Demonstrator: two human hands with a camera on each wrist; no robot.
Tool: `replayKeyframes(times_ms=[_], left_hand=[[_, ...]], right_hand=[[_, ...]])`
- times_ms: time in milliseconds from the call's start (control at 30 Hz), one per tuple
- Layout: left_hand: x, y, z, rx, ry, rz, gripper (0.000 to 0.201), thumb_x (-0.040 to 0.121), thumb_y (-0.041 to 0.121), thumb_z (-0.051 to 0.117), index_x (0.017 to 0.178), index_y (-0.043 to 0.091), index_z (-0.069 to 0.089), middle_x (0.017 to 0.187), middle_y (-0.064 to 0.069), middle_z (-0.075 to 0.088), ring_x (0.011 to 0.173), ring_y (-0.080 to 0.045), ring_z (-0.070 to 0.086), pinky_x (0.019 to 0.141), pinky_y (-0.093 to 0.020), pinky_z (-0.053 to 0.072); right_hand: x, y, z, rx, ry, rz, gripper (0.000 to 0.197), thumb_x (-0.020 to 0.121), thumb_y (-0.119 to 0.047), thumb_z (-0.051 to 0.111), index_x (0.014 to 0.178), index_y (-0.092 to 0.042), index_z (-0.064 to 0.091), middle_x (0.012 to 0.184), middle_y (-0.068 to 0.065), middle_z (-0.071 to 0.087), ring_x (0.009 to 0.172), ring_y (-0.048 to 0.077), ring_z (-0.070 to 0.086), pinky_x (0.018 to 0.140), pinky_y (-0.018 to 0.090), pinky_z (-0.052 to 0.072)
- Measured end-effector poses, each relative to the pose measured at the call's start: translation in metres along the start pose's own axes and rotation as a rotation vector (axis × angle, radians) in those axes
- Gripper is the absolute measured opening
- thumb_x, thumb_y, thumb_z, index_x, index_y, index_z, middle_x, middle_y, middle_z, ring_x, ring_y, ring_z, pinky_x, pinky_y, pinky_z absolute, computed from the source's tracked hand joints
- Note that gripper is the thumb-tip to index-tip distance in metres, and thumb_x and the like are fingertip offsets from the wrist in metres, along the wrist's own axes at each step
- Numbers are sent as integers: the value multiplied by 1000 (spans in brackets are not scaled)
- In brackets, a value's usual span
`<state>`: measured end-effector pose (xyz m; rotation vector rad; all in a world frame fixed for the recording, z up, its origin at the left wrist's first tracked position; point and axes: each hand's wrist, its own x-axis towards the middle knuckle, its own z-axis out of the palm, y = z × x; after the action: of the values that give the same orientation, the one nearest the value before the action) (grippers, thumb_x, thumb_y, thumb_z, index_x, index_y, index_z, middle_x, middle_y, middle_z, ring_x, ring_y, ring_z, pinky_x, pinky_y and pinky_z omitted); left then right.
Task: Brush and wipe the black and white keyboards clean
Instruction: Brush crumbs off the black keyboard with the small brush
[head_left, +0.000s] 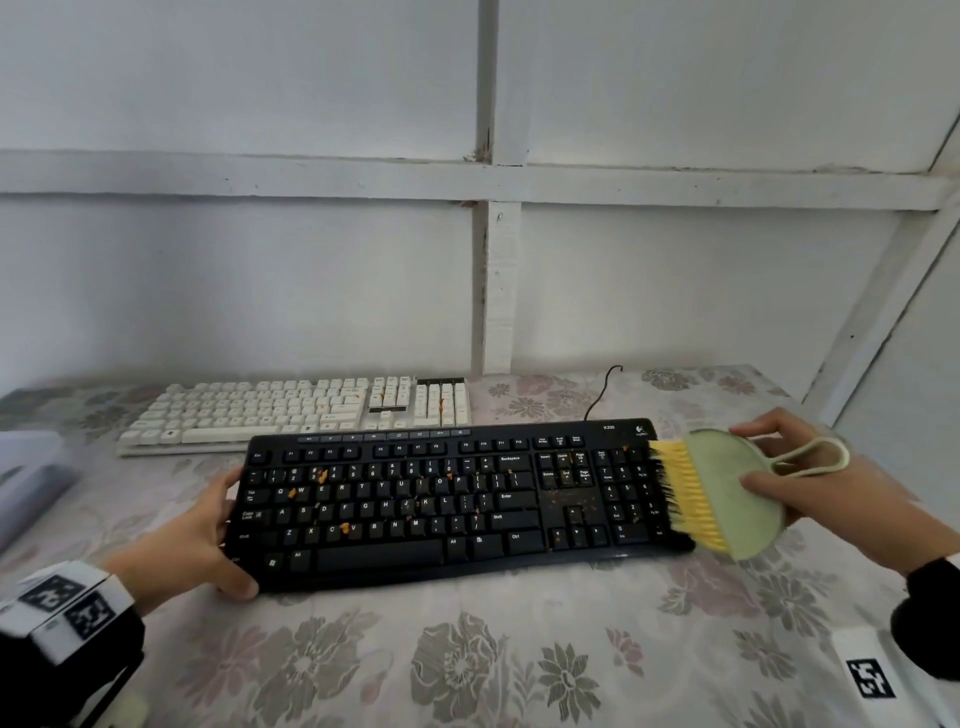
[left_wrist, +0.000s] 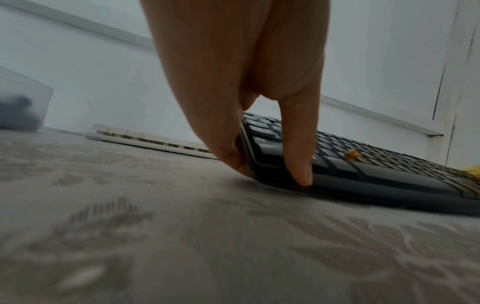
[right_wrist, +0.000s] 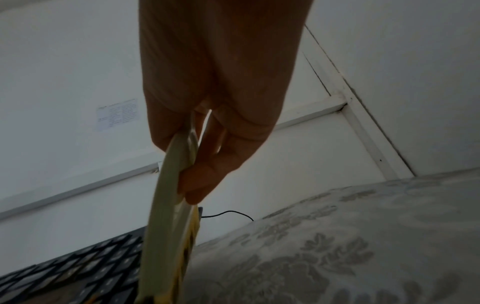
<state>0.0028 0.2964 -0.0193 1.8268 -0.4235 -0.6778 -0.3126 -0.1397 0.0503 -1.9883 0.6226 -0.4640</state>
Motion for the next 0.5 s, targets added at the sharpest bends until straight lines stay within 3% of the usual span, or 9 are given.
replayKeyframes(times_ms=[100,233,400,500], left_hand=[[1,-1,-1,17,-5,-12,133,16,-3,77,132,36,23,116,-9,57,108,-24,57,80,-40,49],[2,-2,-1,16,-1,-30,134,16,-3,78,131,38,22,117,-9,58,108,-26,57,81,-40,49],[5,-5,-4,17,9,-36,135,16,-4,78,132,38,23,117,-11,58,109,-28,56,89,-49,48],[4,-4,-2,13,10,-32,132,16,-5,77,129,38,24,115,-10,57,107,-29,58,83,-47,49]], right_hand=[[0,-4,-10,-1,-62,44,29,84,8,60,96,-18,61,94,7,72,73,26,66,55,40,54],[16,-16,-17,58,43,-18,38,86,8,57,102,-25,63,101,22,66,75,25,63,53,36,53],[38,-20,-5,58,54,-44,44,89,4,55,117,-29,61,113,14,64,82,22,64,51,25,53],[35,-17,0,42,40,-28,44,89,4,54,120,-26,60,110,13,67,83,24,63,54,29,53]])
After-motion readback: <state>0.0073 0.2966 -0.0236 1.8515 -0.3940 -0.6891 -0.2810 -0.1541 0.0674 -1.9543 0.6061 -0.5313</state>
